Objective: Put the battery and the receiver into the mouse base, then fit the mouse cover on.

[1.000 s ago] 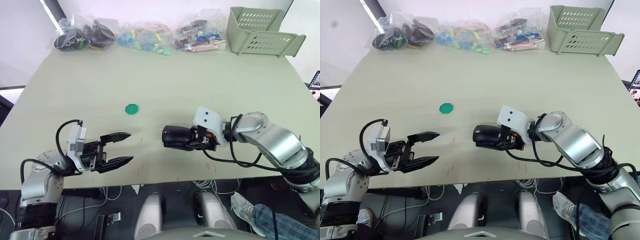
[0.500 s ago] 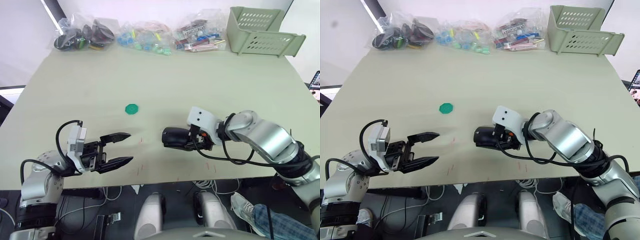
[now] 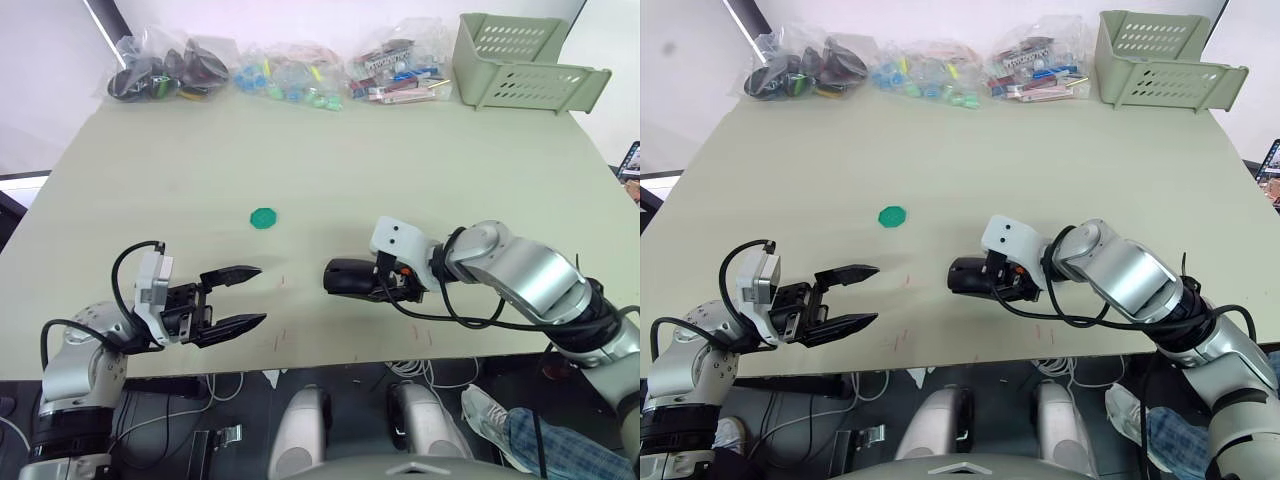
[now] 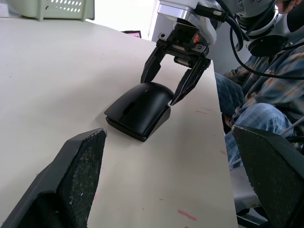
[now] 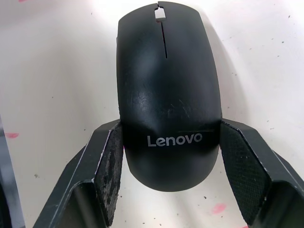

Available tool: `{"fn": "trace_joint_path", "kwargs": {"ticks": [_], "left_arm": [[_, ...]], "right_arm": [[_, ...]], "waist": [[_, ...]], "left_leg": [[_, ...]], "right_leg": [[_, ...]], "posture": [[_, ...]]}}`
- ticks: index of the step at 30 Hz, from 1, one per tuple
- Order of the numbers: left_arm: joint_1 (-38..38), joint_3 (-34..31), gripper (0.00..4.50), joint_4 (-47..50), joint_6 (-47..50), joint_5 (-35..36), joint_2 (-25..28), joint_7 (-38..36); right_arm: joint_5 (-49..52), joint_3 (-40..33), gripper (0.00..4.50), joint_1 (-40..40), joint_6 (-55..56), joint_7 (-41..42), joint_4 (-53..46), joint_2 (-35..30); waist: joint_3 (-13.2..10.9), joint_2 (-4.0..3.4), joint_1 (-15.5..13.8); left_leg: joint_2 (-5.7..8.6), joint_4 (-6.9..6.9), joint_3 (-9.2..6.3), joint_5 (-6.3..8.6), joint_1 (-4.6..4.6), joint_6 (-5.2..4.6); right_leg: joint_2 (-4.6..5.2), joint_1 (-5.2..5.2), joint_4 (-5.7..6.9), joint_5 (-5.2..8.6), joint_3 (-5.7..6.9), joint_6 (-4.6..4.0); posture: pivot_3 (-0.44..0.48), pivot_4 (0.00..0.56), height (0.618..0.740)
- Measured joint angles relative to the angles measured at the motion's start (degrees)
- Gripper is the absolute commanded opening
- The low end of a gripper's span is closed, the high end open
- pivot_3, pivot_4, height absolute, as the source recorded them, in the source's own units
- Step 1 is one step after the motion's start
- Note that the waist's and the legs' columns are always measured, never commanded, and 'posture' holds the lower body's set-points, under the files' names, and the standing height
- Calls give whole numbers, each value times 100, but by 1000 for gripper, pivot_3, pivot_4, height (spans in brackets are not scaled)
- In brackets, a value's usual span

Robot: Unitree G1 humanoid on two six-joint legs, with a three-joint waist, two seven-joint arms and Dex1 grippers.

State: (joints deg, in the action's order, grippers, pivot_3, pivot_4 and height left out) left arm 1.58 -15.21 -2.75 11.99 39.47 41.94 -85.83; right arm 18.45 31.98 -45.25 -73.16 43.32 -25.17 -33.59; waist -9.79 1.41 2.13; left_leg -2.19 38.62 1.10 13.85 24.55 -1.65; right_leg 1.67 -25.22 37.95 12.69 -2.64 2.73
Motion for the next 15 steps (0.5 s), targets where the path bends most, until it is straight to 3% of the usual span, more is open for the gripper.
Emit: {"fn": "trace_joint_path", "kwargs": {"ticks": [15], "left_arm": [[-88,1,4500,44,-4,0,-26,60]], "right_arm": [[3,137,2852,-21,42,15,1,-140]], "waist": [[0,0,-1]], "left_leg": [[-1,0,0,0,0,0]], "right_leg": [[1,0,0,0,0,0]], "posture": [[0,150,740]]}}
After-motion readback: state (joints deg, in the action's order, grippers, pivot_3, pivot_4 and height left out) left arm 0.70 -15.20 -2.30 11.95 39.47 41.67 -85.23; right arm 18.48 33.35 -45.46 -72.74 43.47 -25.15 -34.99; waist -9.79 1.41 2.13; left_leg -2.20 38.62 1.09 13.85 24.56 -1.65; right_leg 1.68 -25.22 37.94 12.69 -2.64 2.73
